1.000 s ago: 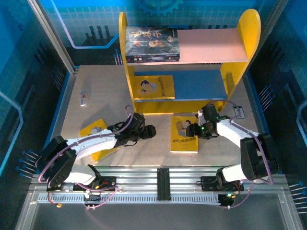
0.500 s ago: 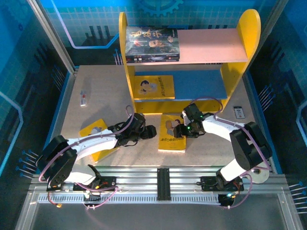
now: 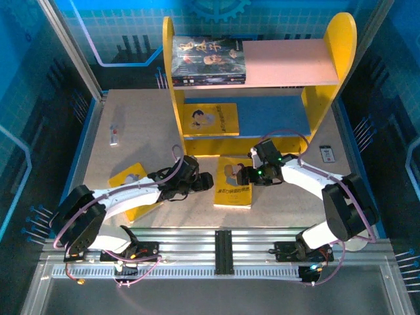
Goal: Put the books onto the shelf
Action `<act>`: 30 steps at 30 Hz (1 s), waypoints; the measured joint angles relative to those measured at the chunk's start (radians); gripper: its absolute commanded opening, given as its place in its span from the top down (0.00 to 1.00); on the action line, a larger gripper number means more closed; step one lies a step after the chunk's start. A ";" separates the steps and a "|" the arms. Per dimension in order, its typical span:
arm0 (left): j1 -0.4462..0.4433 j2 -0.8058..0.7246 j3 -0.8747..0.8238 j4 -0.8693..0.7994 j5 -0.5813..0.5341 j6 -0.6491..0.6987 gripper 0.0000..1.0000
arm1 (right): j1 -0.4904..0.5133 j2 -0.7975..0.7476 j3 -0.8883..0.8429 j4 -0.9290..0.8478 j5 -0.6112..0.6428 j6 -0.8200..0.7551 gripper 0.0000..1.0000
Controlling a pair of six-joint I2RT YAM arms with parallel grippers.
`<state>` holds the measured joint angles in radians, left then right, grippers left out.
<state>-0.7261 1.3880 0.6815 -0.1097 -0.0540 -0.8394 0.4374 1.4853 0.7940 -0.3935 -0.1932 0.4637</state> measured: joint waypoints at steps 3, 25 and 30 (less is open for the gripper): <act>0.000 0.020 0.000 0.003 0.009 0.001 0.27 | 0.000 0.003 -0.012 -0.002 0.003 0.000 0.31; 0.000 0.173 0.082 0.049 0.098 0.010 0.27 | 0.038 0.107 0.011 -0.021 0.100 0.068 0.51; 0.000 0.187 0.083 0.049 0.098 0.011 0.27 | 0.040 0.121 -0.006 0.064 0.045 0.099 0.70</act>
<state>-0.7261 1.5745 0.7647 -0.0608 0.0437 -0.8288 0.4770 1.6062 0.7883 -0.3298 -0.1486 0.5625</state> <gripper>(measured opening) 0.731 0.352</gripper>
